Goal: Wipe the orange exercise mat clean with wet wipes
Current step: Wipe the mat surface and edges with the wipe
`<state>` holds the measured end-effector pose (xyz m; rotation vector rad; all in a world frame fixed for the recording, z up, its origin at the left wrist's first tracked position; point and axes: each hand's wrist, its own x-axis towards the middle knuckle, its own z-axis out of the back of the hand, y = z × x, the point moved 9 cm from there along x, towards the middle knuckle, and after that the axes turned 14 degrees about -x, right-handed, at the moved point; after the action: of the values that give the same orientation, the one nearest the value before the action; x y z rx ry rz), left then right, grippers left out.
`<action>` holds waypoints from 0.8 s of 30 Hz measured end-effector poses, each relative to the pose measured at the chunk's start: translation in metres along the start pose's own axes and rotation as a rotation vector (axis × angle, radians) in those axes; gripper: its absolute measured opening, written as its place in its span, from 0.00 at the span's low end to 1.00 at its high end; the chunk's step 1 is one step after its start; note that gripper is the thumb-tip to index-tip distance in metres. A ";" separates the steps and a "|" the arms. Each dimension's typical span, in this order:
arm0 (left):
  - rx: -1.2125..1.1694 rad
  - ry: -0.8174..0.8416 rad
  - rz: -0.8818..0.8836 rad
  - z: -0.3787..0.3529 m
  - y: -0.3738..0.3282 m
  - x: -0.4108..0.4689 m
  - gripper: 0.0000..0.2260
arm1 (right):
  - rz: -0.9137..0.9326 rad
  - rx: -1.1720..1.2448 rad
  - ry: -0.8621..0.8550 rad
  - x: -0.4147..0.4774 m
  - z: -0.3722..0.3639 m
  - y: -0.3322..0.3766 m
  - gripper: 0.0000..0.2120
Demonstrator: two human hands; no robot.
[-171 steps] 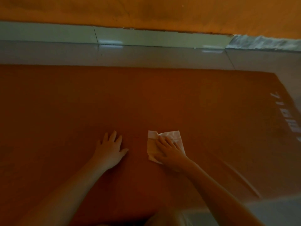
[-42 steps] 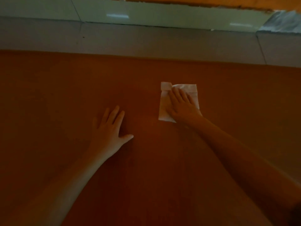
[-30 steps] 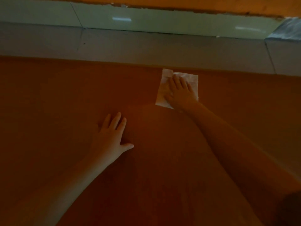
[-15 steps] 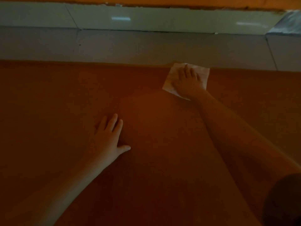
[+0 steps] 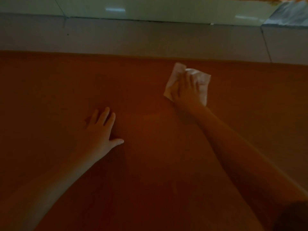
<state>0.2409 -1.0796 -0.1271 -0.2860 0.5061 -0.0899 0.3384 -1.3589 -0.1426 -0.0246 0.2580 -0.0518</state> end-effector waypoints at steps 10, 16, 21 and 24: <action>0.057 0.024 0.016 0.002 -0.005 -0.004 0.41 | 0.141 -0.147 0.021 -0.061 -0.018 -0.026 0.34; 0.051 0.012 -0.012 0.001 -0.007 -0.009 0.38 | 0.292 -0.038 0.000 -0.123 -0.029 0.057 0.33; 0.039 0.008 -0.038 -0.004 -0.013 -0.022 0.33 | 0.428 -0.174 0.010 -0.163 -0.047 0.021 0.34; 0.052 0.060 -0.013 -0.012 -0.015 -0.033 0.32 | 0.121 -0.175 0.058 -0.141 -0.043 -0.031 0.39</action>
<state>0.2066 -1.0915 -0.1174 -0.2367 0.5608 -0.1245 0.1893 -1.3827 -0.1472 -0.1812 0.3208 0.0906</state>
